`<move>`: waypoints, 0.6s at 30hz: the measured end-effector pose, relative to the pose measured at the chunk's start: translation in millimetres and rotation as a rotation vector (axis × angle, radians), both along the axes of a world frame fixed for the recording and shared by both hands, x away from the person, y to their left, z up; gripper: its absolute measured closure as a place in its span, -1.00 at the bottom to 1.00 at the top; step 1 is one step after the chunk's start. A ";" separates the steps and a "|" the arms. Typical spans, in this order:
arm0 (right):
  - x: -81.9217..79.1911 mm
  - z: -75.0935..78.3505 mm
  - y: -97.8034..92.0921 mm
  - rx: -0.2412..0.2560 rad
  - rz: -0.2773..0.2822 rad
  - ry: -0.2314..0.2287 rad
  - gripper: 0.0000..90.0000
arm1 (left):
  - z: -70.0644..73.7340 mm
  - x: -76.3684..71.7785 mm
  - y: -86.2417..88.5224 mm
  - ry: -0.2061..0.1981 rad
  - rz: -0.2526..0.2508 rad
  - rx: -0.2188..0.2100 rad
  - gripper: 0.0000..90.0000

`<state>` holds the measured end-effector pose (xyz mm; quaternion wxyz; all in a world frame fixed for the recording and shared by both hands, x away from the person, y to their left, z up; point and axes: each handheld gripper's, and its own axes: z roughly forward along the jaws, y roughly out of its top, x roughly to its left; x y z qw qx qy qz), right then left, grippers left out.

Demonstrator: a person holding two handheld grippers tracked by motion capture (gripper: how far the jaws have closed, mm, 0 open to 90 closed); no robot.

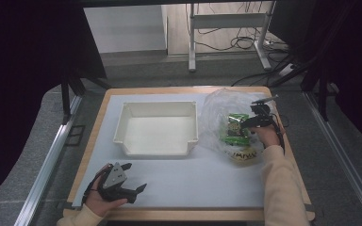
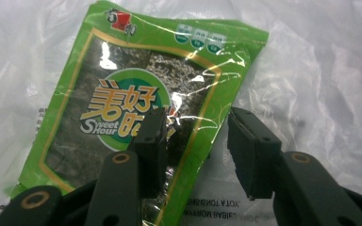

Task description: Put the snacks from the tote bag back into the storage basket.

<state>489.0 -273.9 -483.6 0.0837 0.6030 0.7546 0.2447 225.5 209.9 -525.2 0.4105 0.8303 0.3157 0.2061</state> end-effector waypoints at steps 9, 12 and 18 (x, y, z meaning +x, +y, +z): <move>2.5 -3.9 -5.2 0.051 -0.028 0.054 0.61 | -0.1 -0.1 -0.3 -0.001 -0.001 0.001 -0.76; 3.5 -4.1 -7.4 0.077 -0.045 0.069 0.87 | 0.1 -0.4 -0.4 -0.002 0.000 0.000 -0.76; 2.8 -2.5 -5.3 0.068 -0.067 0.059 0.97 | 0.1 -0.2 -0.2 -0.002 -0.001 0.001 -0.76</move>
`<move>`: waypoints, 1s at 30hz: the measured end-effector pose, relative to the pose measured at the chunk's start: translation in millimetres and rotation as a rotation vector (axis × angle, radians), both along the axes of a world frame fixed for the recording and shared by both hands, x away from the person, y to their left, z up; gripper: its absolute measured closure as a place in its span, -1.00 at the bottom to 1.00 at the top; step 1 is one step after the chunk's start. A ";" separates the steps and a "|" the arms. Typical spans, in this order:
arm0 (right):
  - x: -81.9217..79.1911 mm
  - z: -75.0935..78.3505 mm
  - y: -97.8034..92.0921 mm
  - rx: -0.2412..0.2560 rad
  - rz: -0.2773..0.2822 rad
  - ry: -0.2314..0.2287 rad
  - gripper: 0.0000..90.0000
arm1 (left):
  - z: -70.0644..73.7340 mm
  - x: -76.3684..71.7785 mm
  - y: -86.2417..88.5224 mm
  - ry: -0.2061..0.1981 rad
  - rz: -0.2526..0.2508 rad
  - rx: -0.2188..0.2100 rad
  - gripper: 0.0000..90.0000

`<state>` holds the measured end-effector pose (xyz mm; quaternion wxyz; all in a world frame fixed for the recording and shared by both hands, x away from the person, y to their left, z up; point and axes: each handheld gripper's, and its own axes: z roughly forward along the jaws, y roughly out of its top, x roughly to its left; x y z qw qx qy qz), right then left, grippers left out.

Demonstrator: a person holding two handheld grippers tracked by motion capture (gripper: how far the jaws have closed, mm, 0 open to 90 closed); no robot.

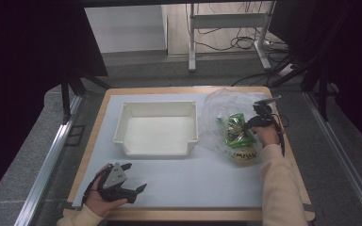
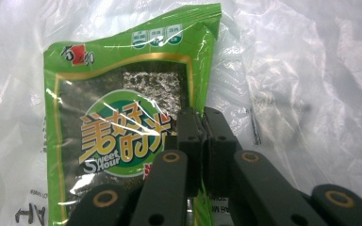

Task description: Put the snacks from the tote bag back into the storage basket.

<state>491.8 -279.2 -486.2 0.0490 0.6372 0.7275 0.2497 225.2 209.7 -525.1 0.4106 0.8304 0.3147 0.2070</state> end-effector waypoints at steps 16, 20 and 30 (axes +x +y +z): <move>-9.9 15.8 5.0 0.003 0.021 -0.065 1.00 | 0.3 0.3 0.6 0.001 0.001 -0.005 -0.76; -14.1 22.1 1.8 0.012 0.022 -0.092 1.00 | 0.2 0.3 0.5 0.001 0.001 -0.004 -0.76; -21.2 35.2 -5.7 0.019 0.001 -0.150 1.00 | 0.1 0.7 1.1 0.003 0.003 -0.006 -0.76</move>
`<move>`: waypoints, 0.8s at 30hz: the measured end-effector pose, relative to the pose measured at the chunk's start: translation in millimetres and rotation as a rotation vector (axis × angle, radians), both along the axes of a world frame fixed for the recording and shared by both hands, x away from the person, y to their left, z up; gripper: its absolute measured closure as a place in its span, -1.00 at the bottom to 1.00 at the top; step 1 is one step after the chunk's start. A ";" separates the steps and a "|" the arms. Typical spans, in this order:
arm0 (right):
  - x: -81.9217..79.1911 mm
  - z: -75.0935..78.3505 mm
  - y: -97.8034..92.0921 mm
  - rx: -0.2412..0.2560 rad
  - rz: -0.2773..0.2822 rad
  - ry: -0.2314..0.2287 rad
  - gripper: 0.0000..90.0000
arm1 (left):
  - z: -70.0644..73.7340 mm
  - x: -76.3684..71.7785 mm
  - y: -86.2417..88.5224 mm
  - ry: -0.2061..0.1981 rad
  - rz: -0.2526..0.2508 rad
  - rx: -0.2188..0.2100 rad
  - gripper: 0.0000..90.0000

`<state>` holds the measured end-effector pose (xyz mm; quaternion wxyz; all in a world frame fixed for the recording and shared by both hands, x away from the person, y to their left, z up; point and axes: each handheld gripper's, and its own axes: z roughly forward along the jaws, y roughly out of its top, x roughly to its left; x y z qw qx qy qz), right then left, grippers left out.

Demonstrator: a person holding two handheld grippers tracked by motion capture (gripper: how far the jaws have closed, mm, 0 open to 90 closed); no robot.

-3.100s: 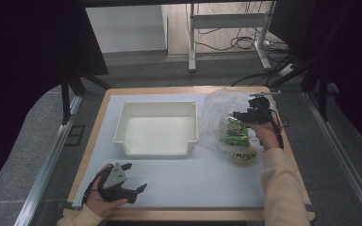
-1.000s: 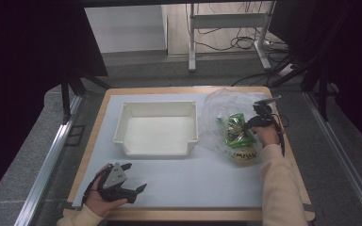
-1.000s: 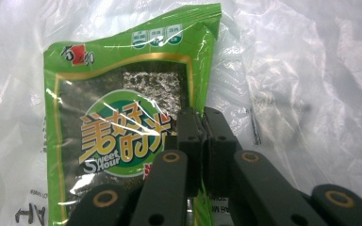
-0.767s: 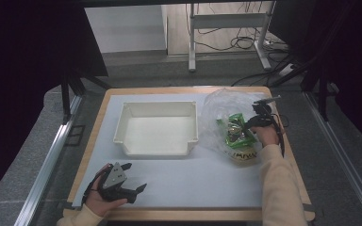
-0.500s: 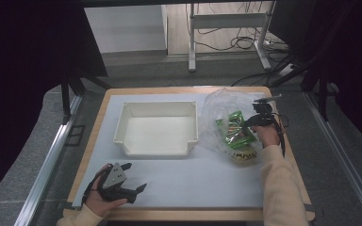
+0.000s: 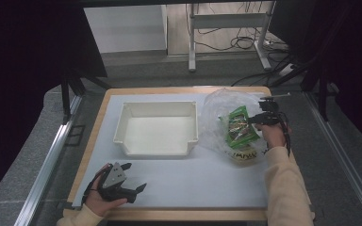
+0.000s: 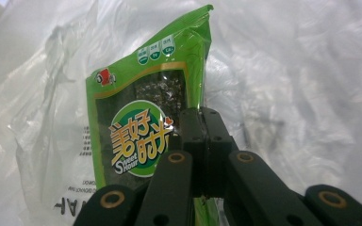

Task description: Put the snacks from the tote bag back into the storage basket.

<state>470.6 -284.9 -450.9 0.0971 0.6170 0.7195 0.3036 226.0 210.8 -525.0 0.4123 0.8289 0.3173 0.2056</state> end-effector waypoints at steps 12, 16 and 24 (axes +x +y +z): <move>-12.5 26.7 -17.1 0.024 -0.046 -0.082 1.00 | 0.2 0.0 0.4 0.000 0.000 -0.003 -0.76; -16.0 31.9 -22.0 0.032 -0.050 -0.093 1.00 | 0.1 0.1 0.2 0.000 0.001 -0.002 -0.76; -27.3 44.8 -32.7 0.072 -0.051 -0.134 1.00 | -0.4 0.4 -0.1 0.002 0.002 0.000 -0.76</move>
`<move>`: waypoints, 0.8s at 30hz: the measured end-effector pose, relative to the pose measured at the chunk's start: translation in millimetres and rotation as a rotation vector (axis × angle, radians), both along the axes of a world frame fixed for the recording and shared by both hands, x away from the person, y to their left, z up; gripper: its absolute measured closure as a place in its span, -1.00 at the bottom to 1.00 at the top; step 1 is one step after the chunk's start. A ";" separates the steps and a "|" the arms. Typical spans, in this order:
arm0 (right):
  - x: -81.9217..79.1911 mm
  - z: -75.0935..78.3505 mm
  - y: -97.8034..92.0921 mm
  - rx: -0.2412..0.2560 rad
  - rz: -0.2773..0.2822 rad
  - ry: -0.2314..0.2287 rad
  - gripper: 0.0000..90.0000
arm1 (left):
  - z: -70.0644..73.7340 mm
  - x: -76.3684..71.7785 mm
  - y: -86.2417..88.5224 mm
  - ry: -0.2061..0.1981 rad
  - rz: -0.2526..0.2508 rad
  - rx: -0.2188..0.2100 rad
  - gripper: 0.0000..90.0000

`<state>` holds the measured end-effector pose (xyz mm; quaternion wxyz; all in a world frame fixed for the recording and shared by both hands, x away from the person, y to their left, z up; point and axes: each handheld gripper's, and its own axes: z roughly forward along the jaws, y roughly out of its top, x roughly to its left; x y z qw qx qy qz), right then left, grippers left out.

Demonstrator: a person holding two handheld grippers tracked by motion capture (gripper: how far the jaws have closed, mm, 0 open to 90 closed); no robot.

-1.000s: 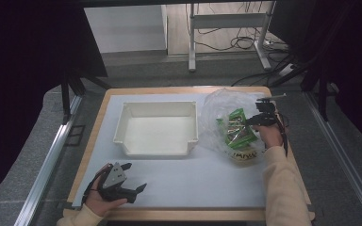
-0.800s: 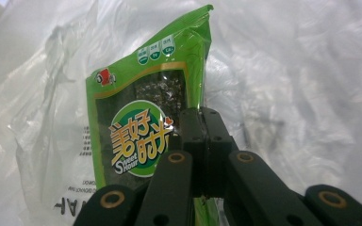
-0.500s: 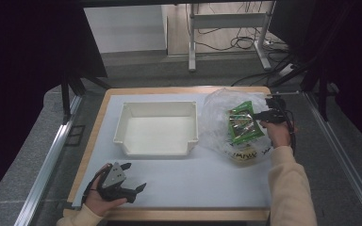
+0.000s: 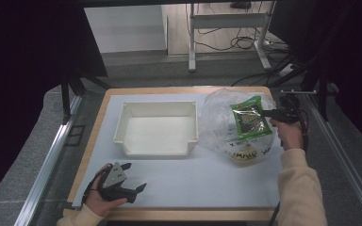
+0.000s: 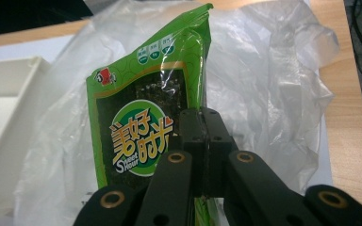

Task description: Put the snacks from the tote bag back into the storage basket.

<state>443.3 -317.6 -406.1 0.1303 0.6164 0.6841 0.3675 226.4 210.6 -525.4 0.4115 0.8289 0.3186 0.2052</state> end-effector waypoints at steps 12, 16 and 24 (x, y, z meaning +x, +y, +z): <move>-7.1 7.7 2.7 0.032 0.023 -0.050 1.00 | -0.5 0.3 0.2 0.002 0.000 0.001 -0.76; -8.5 8.6 6.0 0.047 0.035 -0.057 1.00 | -0.4 0.0 0.0 0.001 -0.001 0.001 -0.76; -11.4 11.0 15.3 0.070 0.057 -0.080 1.00 | -0.3 0.1 0.1 0.001 -0.002 0.002 -0.76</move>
